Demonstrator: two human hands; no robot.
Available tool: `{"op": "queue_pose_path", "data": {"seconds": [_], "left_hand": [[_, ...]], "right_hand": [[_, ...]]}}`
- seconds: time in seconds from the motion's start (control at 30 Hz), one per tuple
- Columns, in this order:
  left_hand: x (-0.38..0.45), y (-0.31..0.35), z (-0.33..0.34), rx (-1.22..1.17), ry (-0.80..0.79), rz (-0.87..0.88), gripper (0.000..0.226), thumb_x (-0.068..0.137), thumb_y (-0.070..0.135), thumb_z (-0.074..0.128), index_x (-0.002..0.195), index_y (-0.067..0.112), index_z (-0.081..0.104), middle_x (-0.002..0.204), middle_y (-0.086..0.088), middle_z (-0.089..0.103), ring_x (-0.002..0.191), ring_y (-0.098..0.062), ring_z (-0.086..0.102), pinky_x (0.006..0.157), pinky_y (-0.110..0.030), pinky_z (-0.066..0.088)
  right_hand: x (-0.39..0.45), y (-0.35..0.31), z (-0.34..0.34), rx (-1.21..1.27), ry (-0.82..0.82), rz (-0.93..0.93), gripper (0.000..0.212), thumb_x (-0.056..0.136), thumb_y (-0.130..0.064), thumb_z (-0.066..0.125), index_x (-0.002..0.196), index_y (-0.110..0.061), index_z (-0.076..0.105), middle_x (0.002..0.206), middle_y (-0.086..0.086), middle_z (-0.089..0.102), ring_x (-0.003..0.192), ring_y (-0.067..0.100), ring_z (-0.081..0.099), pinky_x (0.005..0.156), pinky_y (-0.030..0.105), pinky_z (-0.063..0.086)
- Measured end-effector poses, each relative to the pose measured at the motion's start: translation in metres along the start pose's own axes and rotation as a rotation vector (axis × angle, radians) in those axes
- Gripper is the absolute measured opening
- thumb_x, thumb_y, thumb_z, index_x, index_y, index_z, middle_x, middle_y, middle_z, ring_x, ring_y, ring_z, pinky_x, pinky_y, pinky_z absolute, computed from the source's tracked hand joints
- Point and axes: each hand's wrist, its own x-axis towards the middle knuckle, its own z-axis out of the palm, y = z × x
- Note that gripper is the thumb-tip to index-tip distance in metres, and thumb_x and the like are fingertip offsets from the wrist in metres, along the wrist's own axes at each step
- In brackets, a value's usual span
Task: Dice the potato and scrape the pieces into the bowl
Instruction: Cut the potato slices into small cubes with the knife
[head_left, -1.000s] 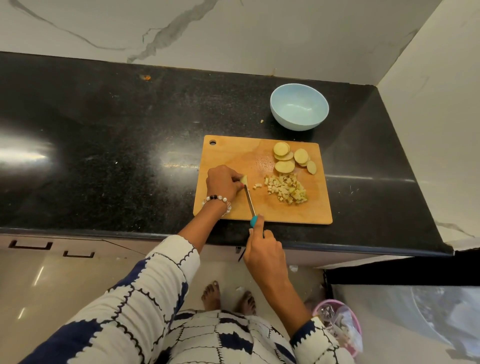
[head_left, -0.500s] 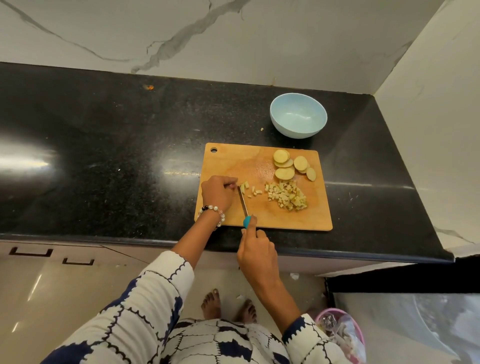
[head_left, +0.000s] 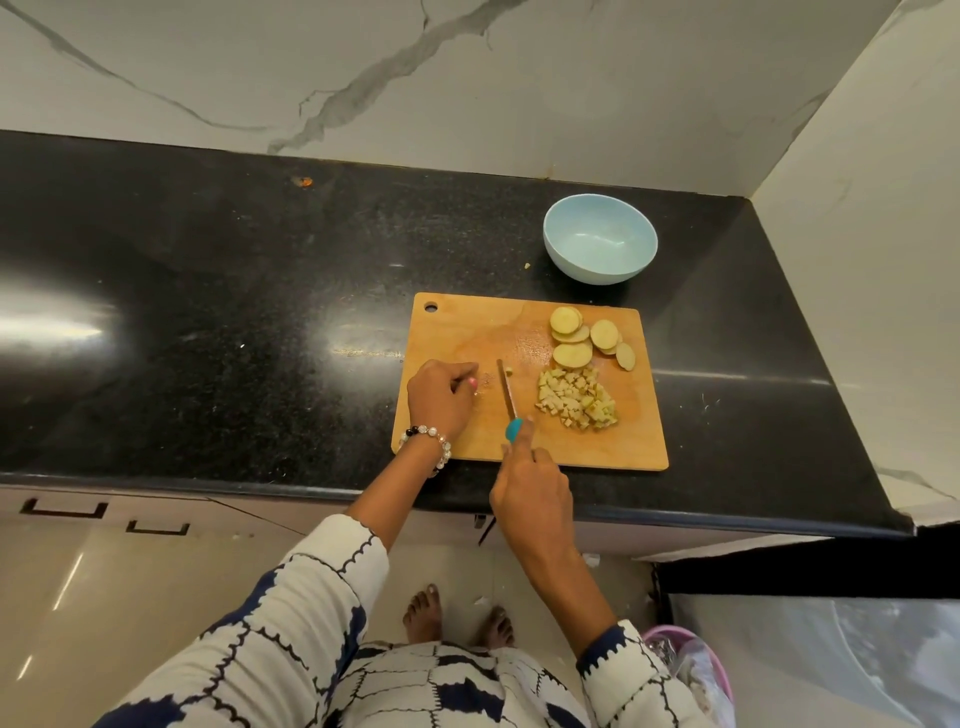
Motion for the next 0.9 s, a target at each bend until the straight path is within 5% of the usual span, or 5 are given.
{"op": "queue_pose_path", "data": {"seconds": [0.3, 0.5, 0.63, 0.73, 0.9], "left_hand": [[0.006, 0.001, 0.005, 0.022, -0.024, -0.028, 0.028, 0.087, 0.024, 0.062, 0.113, 0.015, 0.068, 0.112, -0.004, 0.067, 0.095, -0.016, 0.062, 0.089, -0.025, 0.045], [0.011, 0.017, 0.012, 0.018, -0.009, -0.030, 0.025, 0.086, 0.020, 0.063, 0.110, 0.015, 0.069, 0.109, -0.005, 0.069, 0.102, -0.018, 0.061, 0.091, -0.028, 0.046], [0.018, 0.038, 0.017, 0.009, -0.066, 0.053, 0.022, 0.087, 0.018, 0.062, 0.107, 0.013, 0.070, 0.110, -0.003, 0.069, 0.105, -0.014, 0.061, 0.090, -0.018, 0.039], [0.027, 0.058, 0.028, 0.023, -0.136, 0.127, 0.022, 0.086, 0.020, 0.064, 0.106, 0.014, 0.071, 0.108, -0.002, 0.070, 0.101, -0.012, 0.062, 0.086, -0.016, 0.040], [0.041, 0.084, 0.054, 0.210, -0.292, 0.247, 0.031, 0.083, 0.028, 0.068, 0.110, 0.013, 0.069, 0.107, -0.004, 0.069, 0.098, -0.017, 0.061, 0.089, -0.030, 0.049]], "right_hand": [[0.002, 0.020, -0.003, -0.041, -0.021, 0.158, 0.056, 0.101, -0.022, 0.028, 0.150, -0.005, 0.005, 0.128, 0.018, 0.049, 0.093, 0.032, 0.059, 0.068, 0.036, 0.042], [0.001, 0.041, -0.009, -0.004, 0.038, 0.161, 0.054, 0.101, -0.024, 0.029, 0.149, -0.003, 0.014, 0.108, 0.015, 0.058, 0.087, 0.028, 0.059, 0.065, 0.032, 0.036], [0.009, 0.056, -0.030, 0.378, 0.098, 0.109, 0.040, 0.100, -0.025, 0.041, 0.135, -0.007, 0.047, 0.071, 0.001, 0.059, 0.063, 0.010, 0.057, 0.054, 0.022, 0.045], [0.017, 0.071, -0.045, 0.661, 0.085, 0.172, 0.032, 0.098, -0.026, 0.046, 0.127, -0.015, 0.055, 0.069, 0.005, 0.060, 0.056, 0.011, 0.055, 0.049, 0.031, 0.049], [0.023, 0.089, -0.060, 0.970, 0.100, 0.392, 0.029, 0.099, -0.028, 0.045, 0.122, -0.014, 0.057, 0.068, 0.010, 0.056, 0.042, 0.011, 0.044, 0.034, 0.020, 0.035]]}}
